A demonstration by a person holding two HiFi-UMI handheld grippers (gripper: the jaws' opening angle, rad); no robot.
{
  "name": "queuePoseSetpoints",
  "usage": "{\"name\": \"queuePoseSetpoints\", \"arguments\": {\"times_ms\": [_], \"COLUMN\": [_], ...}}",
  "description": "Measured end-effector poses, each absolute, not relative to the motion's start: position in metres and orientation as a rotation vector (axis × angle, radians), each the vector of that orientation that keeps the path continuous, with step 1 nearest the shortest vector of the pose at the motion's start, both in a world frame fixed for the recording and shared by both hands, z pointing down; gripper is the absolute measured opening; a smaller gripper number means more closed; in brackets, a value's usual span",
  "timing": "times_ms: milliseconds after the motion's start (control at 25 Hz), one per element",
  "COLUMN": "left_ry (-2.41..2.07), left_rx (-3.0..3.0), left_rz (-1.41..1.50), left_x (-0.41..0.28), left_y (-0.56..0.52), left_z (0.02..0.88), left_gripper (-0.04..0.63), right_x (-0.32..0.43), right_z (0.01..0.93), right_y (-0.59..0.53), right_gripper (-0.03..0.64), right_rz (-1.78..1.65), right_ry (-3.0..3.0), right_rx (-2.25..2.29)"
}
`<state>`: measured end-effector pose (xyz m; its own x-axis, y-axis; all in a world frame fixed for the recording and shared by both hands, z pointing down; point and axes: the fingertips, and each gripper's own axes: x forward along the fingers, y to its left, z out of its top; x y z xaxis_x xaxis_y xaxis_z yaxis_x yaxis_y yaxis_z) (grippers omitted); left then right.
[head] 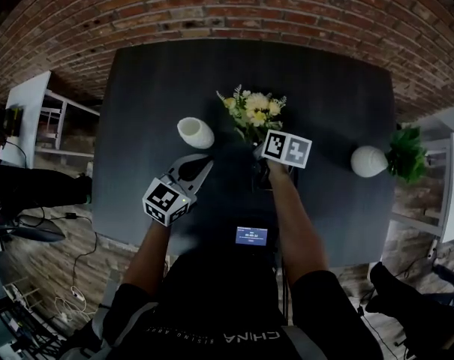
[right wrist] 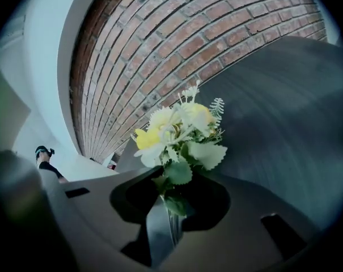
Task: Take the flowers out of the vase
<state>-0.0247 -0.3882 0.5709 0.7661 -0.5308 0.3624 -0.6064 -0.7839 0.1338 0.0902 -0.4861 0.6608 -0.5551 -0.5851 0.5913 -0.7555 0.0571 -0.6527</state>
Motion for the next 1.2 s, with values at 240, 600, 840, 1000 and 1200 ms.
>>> {"name": "queuePoseSetpoints", "arguments": {"times_ms": [240, 600, 840, 1000, 1200], "left_ry": [-0.879, -0.900, -0.940, -0.967, -0.991], "left_rx": [2.707, 2.724, 2.742, 2.751, 2.760], "left_rz": [0.460, 0.429, 0.388, 0.366, 0.335], "left_x": [-0.025, -0.031, -0.036, -0.041, -0.045], "left_y": [-0.387, -0.383, -0.377, -0.371, -0.363], "left_z": [0.578, 0.567, 0.550, 0.539, 0.528], "left_gripper": [0.005, 0.005, 0.005, 0.005, 0.005], "right_x": [0.089, 0.090, 0.100, 0.106, 0.097], "right_z": [0.662, 0.640, 0.608, 0.586, 0.552], "right_y": [-0.486, -0.483, -0.475, -0.460, -0.438], "right_gripper": [0.103, 0.184, 0.212, 0.212, 0.211], "right_rz": [1.399, 1.266, 1.197, 1.144, 1.033], "right_ry": [-2.172, -2.222, -2.253, -2.282, -2.371], "right_rx": [1.380, 1.397, 1.455, 1.481, 1.430]}}
